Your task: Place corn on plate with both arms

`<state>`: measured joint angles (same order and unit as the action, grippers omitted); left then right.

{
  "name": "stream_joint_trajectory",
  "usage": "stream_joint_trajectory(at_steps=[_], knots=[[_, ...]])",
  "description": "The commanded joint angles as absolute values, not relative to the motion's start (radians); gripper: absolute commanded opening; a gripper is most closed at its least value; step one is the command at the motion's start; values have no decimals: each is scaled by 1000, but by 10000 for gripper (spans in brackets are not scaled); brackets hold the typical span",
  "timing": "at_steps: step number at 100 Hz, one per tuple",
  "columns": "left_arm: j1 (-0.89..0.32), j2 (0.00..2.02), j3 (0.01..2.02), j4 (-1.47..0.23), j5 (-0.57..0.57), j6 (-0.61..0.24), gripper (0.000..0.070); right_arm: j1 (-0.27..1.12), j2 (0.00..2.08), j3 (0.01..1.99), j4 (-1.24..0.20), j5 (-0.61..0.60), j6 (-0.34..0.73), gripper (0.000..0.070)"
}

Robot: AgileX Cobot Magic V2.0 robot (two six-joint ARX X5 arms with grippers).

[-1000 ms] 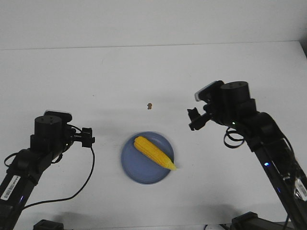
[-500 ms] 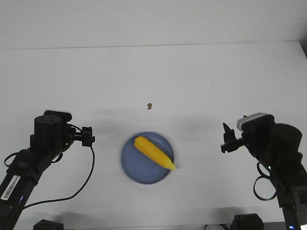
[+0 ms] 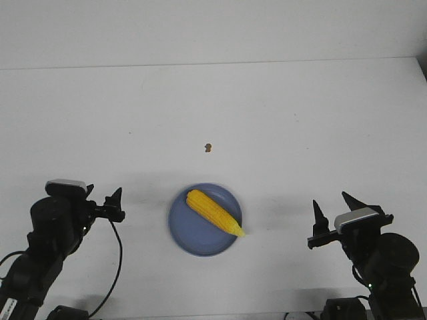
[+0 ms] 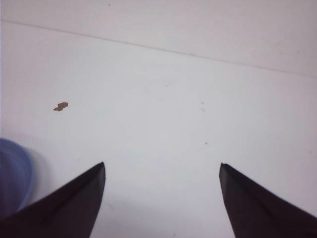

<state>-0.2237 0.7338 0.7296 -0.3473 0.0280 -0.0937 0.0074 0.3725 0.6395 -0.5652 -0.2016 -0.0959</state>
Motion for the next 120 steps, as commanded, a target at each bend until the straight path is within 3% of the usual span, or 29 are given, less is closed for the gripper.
stream_joint_trajectory(at_steps=[1,31,92,98,103,112,120], knots=[[-226,689,713,-325,26,-98,503,7,353,622,-548,-202,-68,485],[-226,501,625,-314,20,-93,503,7,269,583,-505,-201,-30,486],[-226,487,625,-313,18,-99,495,7,269,583,-501,-178,-30,479],[-226,487,625,-313,18,-98,482,7,269,583,-501,-176,-30,424],[-226,487,625,-313,19,-98,429,7,269,583,-501,-175,-30,337],[-226,487,625,-313,19,-98,259,7,269,583,-501,-175,-30,164],[-226,487,625,-313,19,-98,102,7,269,583,-501,-174,-30,57]])
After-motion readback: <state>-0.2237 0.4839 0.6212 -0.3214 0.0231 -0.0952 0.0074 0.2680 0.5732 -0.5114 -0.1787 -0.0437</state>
